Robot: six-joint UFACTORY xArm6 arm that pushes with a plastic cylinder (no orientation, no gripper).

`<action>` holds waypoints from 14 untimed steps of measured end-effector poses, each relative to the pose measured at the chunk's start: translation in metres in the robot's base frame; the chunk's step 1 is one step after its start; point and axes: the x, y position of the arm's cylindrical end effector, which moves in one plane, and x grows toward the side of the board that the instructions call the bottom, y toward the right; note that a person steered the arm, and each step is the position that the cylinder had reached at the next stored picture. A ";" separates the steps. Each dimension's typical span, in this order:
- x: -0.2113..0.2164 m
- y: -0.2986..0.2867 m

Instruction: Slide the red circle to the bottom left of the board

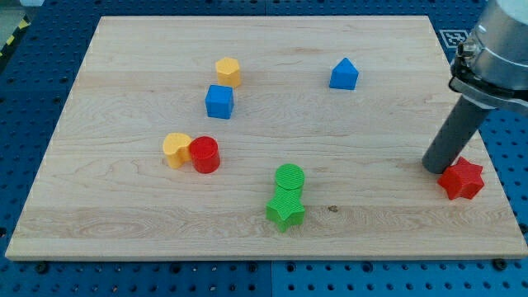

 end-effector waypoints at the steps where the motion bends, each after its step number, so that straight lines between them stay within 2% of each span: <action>1: 0.000 -0.057; 2: -0.009 -0.134; 3: -0.038 -0.205; 4: -0.043 -0.258; 6: -0.040 -0.276; 12: 0.026 -0.290; 14: 0.034 -0.336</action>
